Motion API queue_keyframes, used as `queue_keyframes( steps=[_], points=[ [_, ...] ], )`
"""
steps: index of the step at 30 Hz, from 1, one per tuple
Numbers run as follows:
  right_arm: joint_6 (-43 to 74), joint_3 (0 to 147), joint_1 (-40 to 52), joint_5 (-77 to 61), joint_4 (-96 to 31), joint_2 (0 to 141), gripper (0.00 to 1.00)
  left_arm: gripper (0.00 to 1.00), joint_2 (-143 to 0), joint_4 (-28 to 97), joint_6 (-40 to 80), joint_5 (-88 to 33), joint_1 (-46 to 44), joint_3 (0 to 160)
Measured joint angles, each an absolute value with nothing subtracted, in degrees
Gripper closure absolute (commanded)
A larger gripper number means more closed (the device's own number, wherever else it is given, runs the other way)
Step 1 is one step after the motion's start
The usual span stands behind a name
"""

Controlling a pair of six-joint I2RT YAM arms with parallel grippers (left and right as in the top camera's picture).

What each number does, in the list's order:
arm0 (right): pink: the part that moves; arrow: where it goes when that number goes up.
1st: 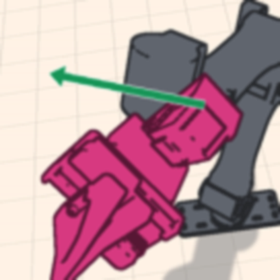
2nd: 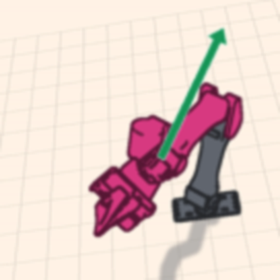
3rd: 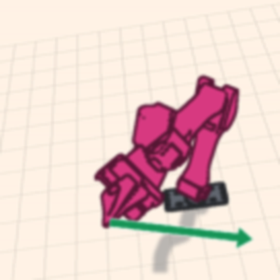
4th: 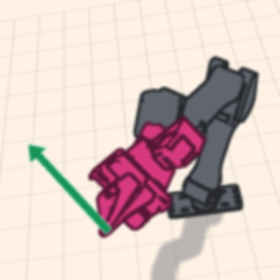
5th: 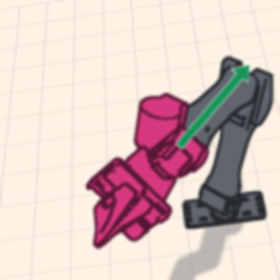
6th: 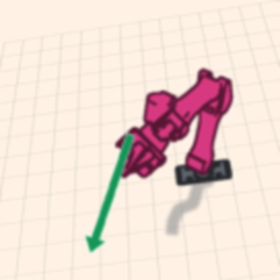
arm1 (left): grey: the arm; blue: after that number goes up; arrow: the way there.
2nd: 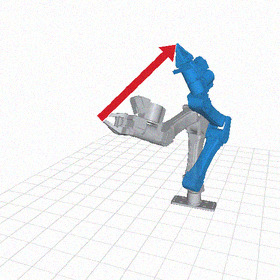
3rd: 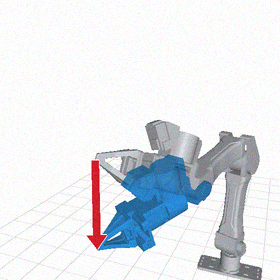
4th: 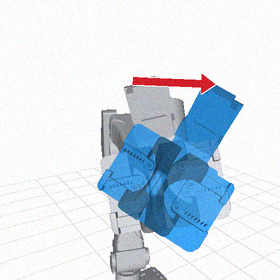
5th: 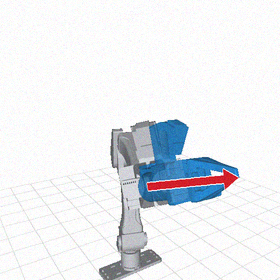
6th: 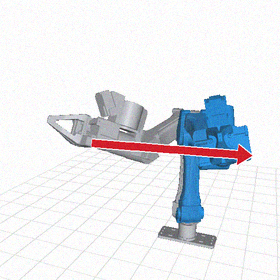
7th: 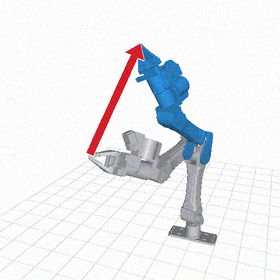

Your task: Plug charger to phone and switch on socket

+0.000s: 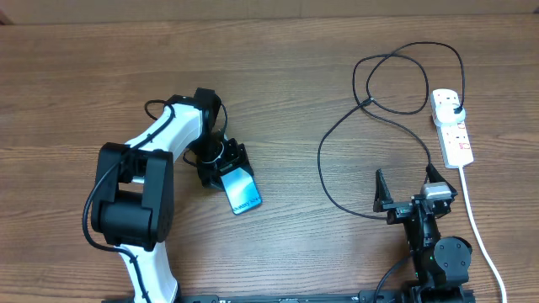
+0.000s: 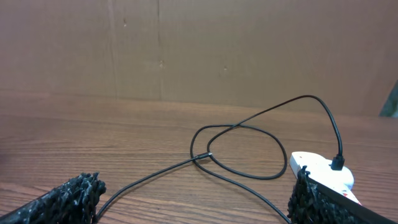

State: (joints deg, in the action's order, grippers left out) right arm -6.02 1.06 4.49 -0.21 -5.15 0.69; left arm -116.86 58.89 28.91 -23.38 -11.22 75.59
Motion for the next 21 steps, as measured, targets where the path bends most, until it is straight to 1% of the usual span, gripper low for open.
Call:
queue_keyframes(
  steps=[3,9,12,21],
  points=[
    [-6.02,1.06,4.51,-0.21,-5.13,0.69,0.00,0.29,-115.90,56.21,30.83,-15.81,-11.22,75.99],
    [-6.00,1.06,4.49,-0.19,-5.13,0.69,0.00,0.28,-115.66,53.12,31.62,-7.05,-11.38,76.49],
    [-6.02,1.06,4.51,-0.21,-5.15,0.69,0.00,0.20,-115.66,52.66,31.62,-4.62,-12.01,76.49],
    [-6.00,1.06,4.49,-0.23,-5.15,0.69,0.00,0.05,-115.94,50.78,31.38,0.10,-13.17,76.44]
  ],
)
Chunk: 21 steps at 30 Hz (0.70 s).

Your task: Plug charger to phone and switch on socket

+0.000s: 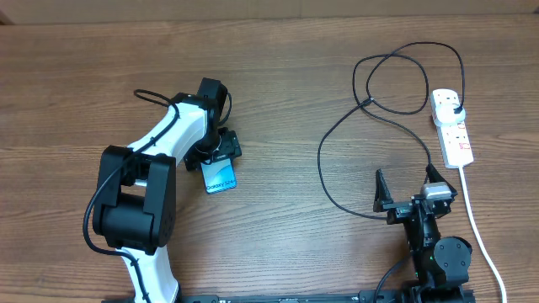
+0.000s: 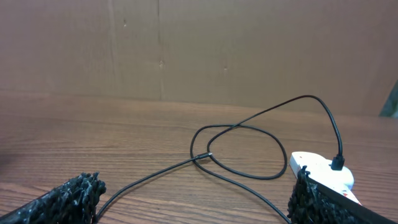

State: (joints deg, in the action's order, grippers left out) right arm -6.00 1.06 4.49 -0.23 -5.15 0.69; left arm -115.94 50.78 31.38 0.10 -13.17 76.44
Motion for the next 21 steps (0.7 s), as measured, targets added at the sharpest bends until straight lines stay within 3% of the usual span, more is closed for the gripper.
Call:
queue_keyframes(
  steps=[5,21],
  points=[
    [-6.02,1.06,4.51,-0.19,-5.13,0.69,0.00,0.01,-115.94,49.98,31.16,0.56,-13.15,76.42],
    [-6.02,1.06,4.51,-0.21,-5.15,0.69,0.00,0.05,-113.47,44.71,27.03,0.93,-13.10,71.48]
  ],
)
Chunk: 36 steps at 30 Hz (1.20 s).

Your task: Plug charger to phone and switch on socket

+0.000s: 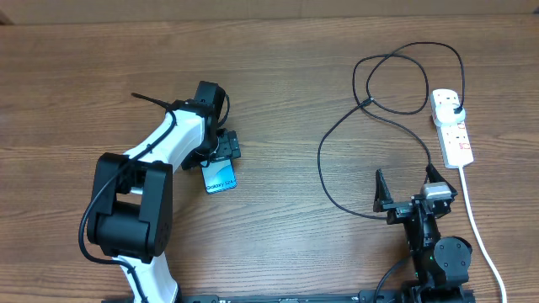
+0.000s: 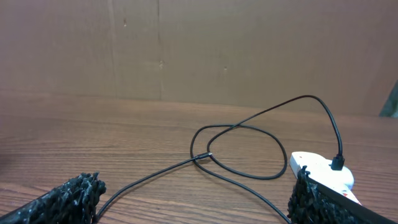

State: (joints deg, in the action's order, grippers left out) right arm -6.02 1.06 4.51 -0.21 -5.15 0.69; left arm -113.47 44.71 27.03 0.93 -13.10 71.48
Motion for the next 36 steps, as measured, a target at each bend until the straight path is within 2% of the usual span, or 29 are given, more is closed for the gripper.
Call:
queue_keyframes(
  steps=[23,36],
  points=[
    [-6.00,1.06,4.51,-0.21,-5.15,0.69,0.00,0.06,-112.71,48.05,27.88,-7.18,-11.90,71.13],
    [-6.00,1.06,4.51,-0.21,-5.13,0.69,0.00,0.07,-112.71,48.66,30.35,-7.27,-12.03,71.13]
  ],
)
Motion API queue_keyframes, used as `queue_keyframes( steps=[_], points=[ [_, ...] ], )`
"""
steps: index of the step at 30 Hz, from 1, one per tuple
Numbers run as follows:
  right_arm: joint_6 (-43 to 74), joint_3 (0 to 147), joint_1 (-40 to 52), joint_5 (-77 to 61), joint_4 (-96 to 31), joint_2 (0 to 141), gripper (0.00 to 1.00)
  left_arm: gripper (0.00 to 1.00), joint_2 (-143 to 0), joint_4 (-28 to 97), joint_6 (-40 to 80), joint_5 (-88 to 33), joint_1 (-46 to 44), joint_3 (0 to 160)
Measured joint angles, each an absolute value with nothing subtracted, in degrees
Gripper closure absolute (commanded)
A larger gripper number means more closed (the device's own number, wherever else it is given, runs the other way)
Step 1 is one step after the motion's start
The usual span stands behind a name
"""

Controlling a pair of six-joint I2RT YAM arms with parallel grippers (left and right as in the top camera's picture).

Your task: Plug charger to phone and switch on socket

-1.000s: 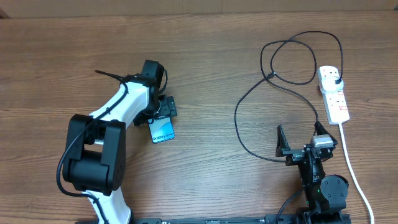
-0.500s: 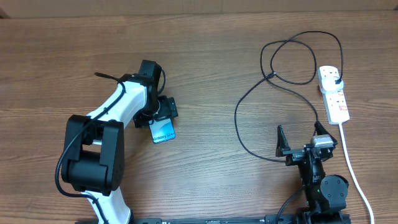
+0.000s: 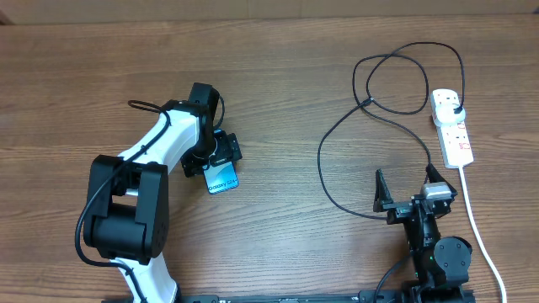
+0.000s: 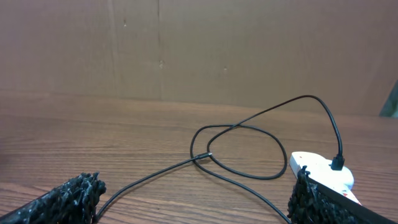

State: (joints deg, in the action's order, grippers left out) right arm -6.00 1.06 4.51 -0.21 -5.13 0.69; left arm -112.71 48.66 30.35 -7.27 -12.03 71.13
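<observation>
A blue phone [image 3: 224, 178] lies on the wooden table [image 3: 278, 236] left of centre. My left gripper [image 3: 213, 157] is shut on its far end and covers that end. The black charger cable [image 3: 321, 156] loops across the right side. Its free connector tip [image 4: 206, 155] rests on the table, and its plug [image 3: 456, 108] sits in the white power strip [image 3: 451, 126]. My right gripper [image 4: 193, 205] stands open near the front edge with only cable between its fingers. The strip's switches are too small to read.
The strip's white cord [image 3: 477, 227] runs down the right side to the front edge, just right of my right arm. A brown wall [image 4: 199, 43] stands behind the table.
My left arm's wrist has shifted slightly to the left, and the phone in its gripper has turned a little while staying almost in place. The right arm and cable are unchanged.
The phone first lay tilted, nearer the front and more to the right, in my left gripper. By the following moment it was further left and back, turned more upright. Since then it has barely shifted. My right gripper stayed open and still.
</observation>
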Motion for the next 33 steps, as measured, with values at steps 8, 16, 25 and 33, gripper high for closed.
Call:
queue_keyframes(
  steps=[8,16,25,33],
  points=[
    [-5.98,1.06,4.51,-0.21,-5.17,0.69,0.00,0.07,-112.88,48.56,32.62,-4.03,-13.76,71.13],
    [-6.00,1.06,4.51,-0.21,-5.13,0.69,0.00,0.11,-113.21,48.58,34.24,-0.58,-15.40,71.11],
    [-6.00,1.06,4.51,-0.21,-5.10,0.69,0.00,0.27,-112.36,46.61,35.70,0.43,-15.40,69.52],
    [-6.02,1.06,4.49,-0.19,-5.15,0.69,0.00,0.41,-112.22,46.26,36.07,0.10,-15.40,69.41]
  ],
)
